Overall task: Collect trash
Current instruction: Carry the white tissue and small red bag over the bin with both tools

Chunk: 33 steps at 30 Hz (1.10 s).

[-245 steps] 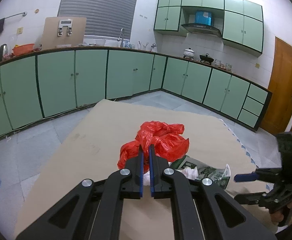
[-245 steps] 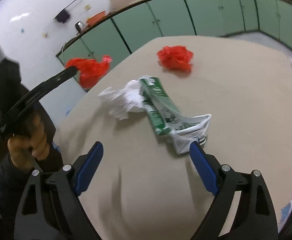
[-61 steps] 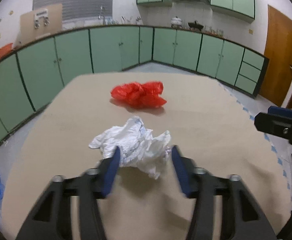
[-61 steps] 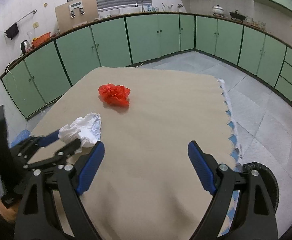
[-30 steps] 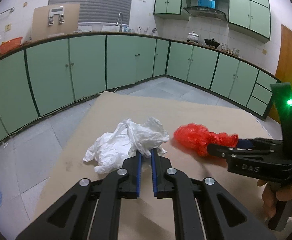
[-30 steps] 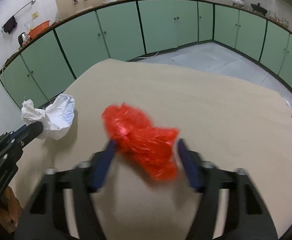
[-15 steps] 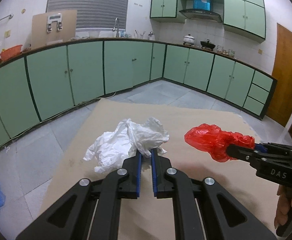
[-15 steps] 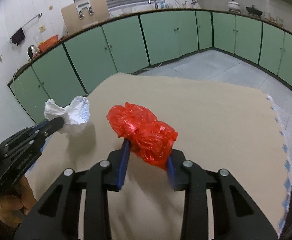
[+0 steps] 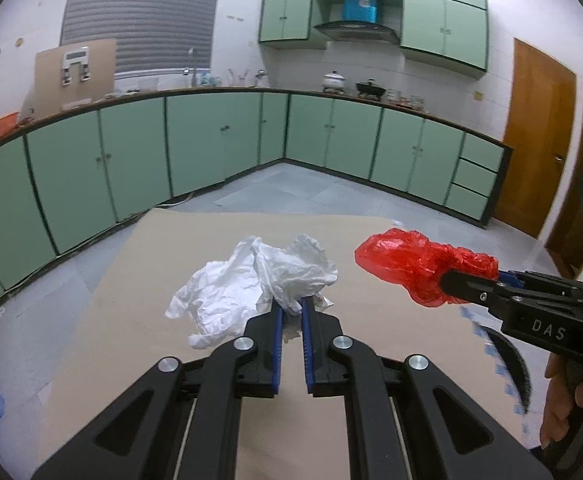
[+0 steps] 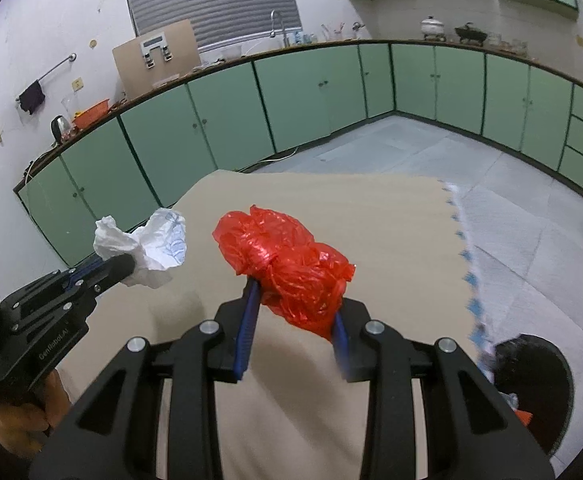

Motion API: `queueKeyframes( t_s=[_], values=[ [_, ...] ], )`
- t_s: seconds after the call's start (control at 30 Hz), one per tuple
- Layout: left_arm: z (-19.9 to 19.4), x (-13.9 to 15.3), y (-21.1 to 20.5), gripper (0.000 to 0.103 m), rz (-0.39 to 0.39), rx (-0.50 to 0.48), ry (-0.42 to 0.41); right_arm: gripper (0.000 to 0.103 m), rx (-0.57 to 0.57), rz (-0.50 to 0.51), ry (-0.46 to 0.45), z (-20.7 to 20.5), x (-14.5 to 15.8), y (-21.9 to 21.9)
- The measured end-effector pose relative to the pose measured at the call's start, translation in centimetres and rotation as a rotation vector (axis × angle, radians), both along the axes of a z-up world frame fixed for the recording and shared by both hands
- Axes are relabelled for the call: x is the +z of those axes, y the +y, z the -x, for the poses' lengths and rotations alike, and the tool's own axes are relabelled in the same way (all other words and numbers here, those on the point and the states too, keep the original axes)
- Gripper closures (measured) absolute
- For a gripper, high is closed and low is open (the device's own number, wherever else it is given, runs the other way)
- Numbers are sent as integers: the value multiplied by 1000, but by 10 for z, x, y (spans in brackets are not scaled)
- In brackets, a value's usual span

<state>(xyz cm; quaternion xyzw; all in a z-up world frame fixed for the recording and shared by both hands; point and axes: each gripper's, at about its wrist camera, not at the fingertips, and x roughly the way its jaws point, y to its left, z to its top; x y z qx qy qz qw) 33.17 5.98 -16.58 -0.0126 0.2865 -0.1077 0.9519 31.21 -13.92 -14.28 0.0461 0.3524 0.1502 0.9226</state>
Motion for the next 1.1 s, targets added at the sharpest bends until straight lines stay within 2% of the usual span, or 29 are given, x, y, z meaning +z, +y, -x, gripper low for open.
queueKeyframes(
  t_s=[0.27,0.53,0.67,0.9,1.1],
  values=[
    [25,13,-64,94,9,-119,-9,72,-99,17,-32,54,20,-54],
    [40,11,-150,94,-10,-266,1,72,-228,42,-44,96,15,-130],
    [44,5,-205,94,-11,-356,15,72,-302,51,-36,112,7,-174],
    [43,-19,-296,94,3,-512,65,72,-462,73,30,135,-39,-261],
    [35,-57,-357,94,-49,-599,109,72,-552,58,130,133,-96,-312]
  ],
)
